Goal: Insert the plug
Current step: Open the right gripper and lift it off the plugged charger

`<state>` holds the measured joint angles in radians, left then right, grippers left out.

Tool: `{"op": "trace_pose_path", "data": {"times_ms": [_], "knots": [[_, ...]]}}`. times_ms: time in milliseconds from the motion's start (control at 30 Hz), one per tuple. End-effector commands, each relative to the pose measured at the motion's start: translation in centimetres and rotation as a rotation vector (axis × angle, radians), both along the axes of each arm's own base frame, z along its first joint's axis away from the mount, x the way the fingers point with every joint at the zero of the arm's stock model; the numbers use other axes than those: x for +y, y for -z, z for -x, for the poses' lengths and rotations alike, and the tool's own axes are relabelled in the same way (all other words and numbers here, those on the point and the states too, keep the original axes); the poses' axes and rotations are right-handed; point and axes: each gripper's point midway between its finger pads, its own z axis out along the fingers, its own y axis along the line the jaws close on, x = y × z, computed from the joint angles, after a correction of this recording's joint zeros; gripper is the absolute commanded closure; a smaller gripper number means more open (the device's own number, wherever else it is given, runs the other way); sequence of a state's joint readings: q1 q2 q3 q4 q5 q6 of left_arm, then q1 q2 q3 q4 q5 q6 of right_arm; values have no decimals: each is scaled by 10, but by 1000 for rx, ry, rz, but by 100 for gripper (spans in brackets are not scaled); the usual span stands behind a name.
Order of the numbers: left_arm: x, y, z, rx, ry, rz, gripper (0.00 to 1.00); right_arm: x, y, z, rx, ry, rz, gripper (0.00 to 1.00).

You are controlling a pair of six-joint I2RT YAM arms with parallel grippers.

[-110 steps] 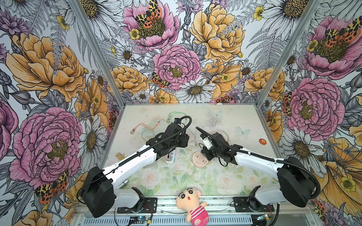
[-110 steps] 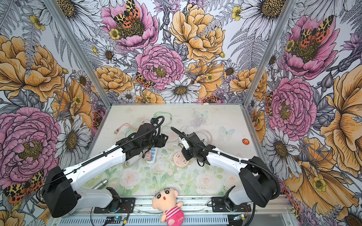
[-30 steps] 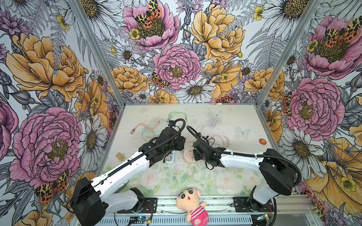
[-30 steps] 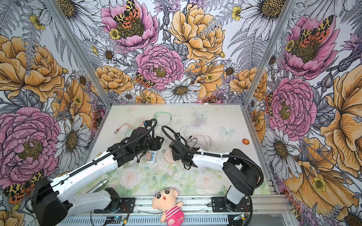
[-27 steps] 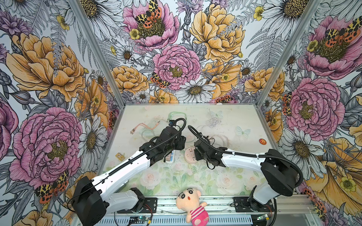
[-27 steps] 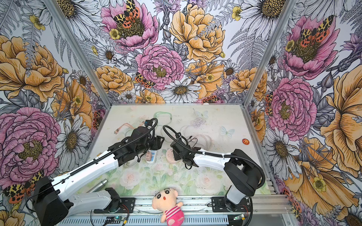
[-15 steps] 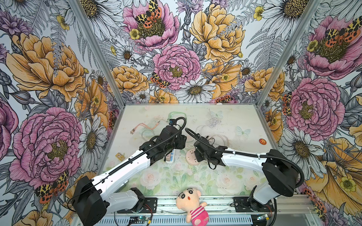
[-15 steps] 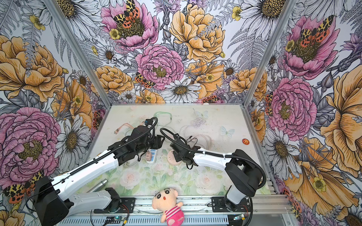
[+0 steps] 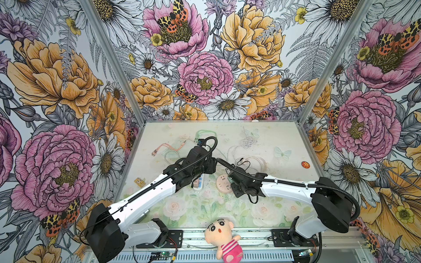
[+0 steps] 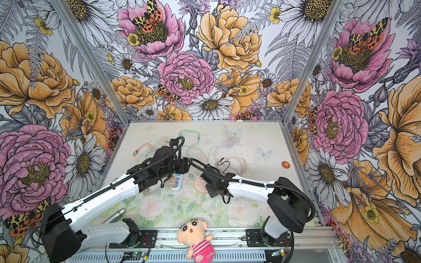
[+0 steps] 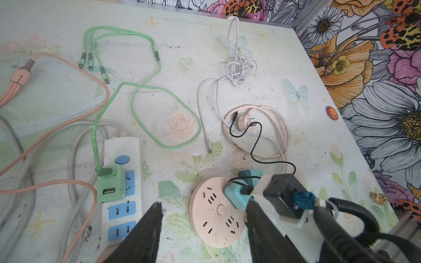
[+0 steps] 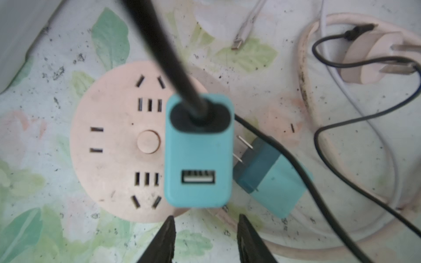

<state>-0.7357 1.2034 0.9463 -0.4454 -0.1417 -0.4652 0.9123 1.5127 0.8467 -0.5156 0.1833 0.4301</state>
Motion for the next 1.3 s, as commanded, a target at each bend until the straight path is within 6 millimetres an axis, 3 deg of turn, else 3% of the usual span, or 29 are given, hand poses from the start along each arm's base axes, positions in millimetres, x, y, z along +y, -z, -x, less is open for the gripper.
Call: {"op": "trace_pose_path", "data": {"times_ms": [0, 167, 267, 400, 533, 633, 767, 967, 1067, 1167, 1267], "knots": [[-5, -7, 2, -7, 17, 23, 40, -2, -19, 10, 2, -22, -45, 53], [-16, 3, 6, 21, 51, 7, 45, -9, -53, 15, -62, 27, -161, 53], [-26, 17, 12, 42, 81, -39, 58, -27, -66, 13, -97, 116, -206, 59], [-41, 41, 20, 89, 114, -92, 65, -51, -59, 11, -64, 239, -244, 81], [-49, 61, 20, 137, 108, -121, 68, -55, -47, 13, -25, 271, -234, 95], [-50, 70, 17, 152, 92, -144, 69, -59, -34, 17, 9, 307, -220, 100], [-43, 83, 12, 177, 51, -191, 69, -75, -19, 25, 25, 420, -219, 100], [-34, 102, 6, 225, 11, -226, 69, -104, -10, 18, 9, 563, -227, 100], [-35, 101, 5, 216, 22, -230, 68, -100, -18, 8, -10, 531, -259, 100], [-37, 97, 6, 203, 41, -236, 64, -98, -30, -9, -56, 512, -286, 88], [-37, 94, 6, 199, 39, -229, 63, -96, -30, -24, -53, 518, -320, 87]]}}
